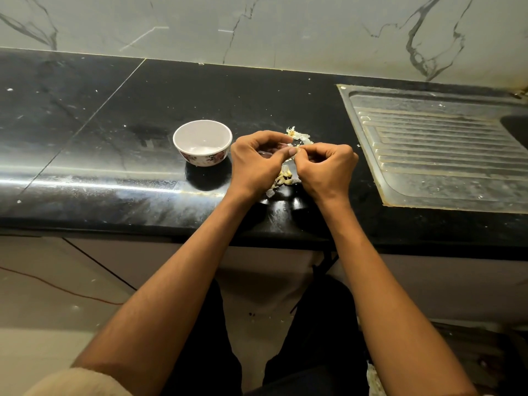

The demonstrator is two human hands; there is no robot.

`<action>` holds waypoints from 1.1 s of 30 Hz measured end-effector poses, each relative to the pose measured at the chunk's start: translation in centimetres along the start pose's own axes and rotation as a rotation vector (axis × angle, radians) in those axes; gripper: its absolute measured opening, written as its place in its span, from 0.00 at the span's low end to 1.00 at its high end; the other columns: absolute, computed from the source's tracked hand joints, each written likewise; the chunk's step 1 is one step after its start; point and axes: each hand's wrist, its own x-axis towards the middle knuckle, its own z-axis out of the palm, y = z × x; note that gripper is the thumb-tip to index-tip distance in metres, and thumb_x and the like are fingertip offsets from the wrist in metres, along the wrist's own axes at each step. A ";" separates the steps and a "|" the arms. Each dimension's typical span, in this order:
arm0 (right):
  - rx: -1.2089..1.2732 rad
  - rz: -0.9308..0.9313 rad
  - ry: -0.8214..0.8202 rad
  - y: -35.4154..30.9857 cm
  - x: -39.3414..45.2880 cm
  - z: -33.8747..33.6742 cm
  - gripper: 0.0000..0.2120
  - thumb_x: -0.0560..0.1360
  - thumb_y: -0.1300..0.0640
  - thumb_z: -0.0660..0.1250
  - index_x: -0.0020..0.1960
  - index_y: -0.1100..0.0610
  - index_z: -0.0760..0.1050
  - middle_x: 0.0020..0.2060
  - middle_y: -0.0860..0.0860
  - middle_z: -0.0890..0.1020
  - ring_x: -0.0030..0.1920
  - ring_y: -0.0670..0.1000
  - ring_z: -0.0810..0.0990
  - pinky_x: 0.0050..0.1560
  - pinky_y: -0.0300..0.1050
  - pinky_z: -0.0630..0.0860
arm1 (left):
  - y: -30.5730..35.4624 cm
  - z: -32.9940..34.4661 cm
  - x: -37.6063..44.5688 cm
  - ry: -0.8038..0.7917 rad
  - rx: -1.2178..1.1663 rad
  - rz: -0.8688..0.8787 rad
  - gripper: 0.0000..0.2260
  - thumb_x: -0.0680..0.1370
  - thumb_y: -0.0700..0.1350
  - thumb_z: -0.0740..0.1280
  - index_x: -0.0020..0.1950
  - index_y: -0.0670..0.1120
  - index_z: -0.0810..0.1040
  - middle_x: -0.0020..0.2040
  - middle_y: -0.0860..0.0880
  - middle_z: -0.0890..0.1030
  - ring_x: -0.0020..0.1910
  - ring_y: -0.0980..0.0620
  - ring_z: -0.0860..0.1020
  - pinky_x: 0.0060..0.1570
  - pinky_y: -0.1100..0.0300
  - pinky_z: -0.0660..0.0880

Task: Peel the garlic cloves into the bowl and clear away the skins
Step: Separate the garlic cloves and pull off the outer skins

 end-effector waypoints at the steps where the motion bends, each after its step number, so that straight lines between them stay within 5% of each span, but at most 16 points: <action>1: 0.000 -0.007 -0.004 0.0 0.0 0.0 0.04 0.71 0.59 0.74 0.43 0.56 0.88 0.34 0.46 0.87 0.33 0.41 0.84 0.35 0.38 0.81 | 0.0 0.0 0.0 -0.015 0.006 -0.003 0.05 0.72 0.38 0.79 0.46 0.42 0.88 0.40 0.48 0.87 0.40 0.55 0.84 0.44 0.61 0.81; 10: 0.047 -0.005 -0.054 0.1 -0.1 0.0 0.04 0.70 0.61 0.74 0.43 0.57 0.88 0.33 0.44 0.86 0.32 0.41 0.84 0.35 0.37 0.80 | -1.1 0.0 0.6 -0.075 -0.054 -0.070 0.03 0.74 0.34 0.75 0.46 0.39 0.86 0.42 0.44 0.87 0.43 0.52 0.84 0.49 0.56 0.81; 20: 0.129 0.071 -0.054 0.3 0.1 0.0 0.03 0.71 0.62 0.75 0.41 0.59 0.88 0.32 0.48 0.86 0.28 0.45 0.83 0.31 0.39 0.77 | -1.0 0.0 0.6 -0.063 -0.081 -0.072 0.03 0.76 0.37 0.75 0.49 0.40 0.86 0.40 0.43 0.85 0.36 0.56 0.79 0.40 0.61 0.78; 33: 0.112 0.052 -0.057 0.2 0.1 0.1 0.02 0.71 0.63 0.76 0.42 0.59 0.88 0.33 0.46 0.86 0.32 0.42 0.85 0.33 0.35 0.78 | -0.1 -0.2 0.2 -0.122 -0.027 -0.086 0.06 0.75 0.36 0.75 0.51 0.40 0.87 0.44 0.47 0.88 0.46 0.52 0.87 0.50 0.59 0.83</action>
